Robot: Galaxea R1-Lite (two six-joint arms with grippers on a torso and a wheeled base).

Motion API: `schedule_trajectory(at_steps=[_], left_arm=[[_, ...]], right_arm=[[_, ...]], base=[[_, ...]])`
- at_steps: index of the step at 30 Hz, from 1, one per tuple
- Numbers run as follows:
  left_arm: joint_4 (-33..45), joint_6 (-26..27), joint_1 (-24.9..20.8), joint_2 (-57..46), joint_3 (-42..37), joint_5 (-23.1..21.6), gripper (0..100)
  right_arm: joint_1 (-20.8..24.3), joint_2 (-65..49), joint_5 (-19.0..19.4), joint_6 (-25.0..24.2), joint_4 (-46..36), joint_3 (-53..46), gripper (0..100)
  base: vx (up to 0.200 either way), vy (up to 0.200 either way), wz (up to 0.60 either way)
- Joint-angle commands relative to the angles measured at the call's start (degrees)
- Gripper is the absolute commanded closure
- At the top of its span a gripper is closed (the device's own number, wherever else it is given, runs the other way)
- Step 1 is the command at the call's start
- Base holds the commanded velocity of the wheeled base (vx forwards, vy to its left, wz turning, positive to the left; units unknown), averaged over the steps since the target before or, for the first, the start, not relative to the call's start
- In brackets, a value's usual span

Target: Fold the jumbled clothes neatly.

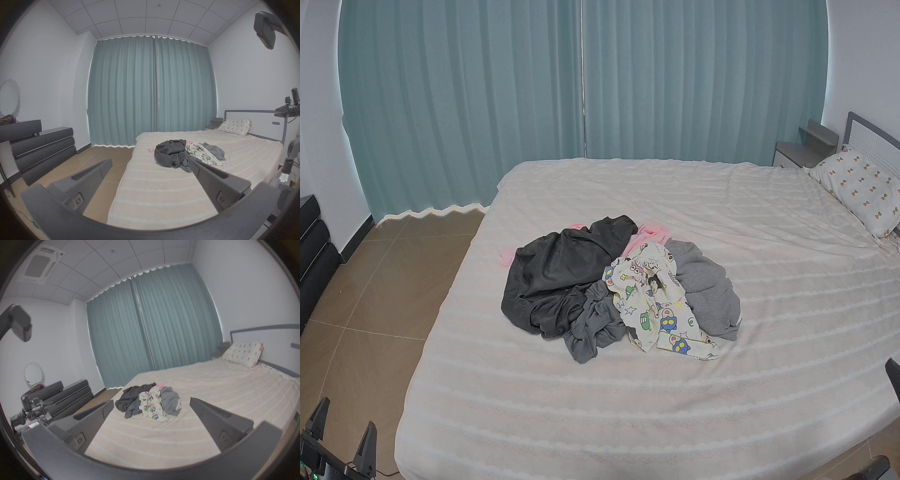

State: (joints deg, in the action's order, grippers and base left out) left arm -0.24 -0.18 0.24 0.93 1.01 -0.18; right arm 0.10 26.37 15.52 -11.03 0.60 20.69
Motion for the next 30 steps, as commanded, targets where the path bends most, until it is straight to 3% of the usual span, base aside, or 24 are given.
schedule_trajectory(at_steps=[1, 6, 11, 17, 22, 30], left_arm=[[-0.02, -0.17, 0.02, -0.84, -1.01, 0.01, 0], [-0.02, -0.17, 0.02, -0.84, -1.01, 0.01, 0], [-0.02, -0.26, 0.02, -0.84, -1.01, 0.01, 0], [-0.02, -0.26, 0.02, -0.84, -1.01, 0.01, 0], [-0.02, -0.26, 0.02, -0.84, -1.01, 0.01, 0], [-0.02, -0.26, 0.02, -0.84, -1.01, 0.01, 0]], right_arm=[[3.59, 48.16, 6.19, -7.25, 12.41, 5.06, 0], [7.37, 64.86, 3.73, -11.56, 24.10, 5.94, 0], [7.72, 79.45, 0.83, -13.66, 33.24, 7.79, 0], [9.22, 94.22, -5.32, -17.27, 42.38, 12.62, 0], [11.50, 98.52, -7.52, -19.99, 43.17, 17.19, 0], [14.67, 103.09, -8.40, -20.17, 42.82, 22.03, 0]], base=[[0.000, 0.000, 0.00], [0.000, 0.000, 0.00], [0.000, 0.000, 0.00], [0.000, 0.000, 0.00], [0.000, 0.000, 0.00], [0.000, 0.000, 0.00]])
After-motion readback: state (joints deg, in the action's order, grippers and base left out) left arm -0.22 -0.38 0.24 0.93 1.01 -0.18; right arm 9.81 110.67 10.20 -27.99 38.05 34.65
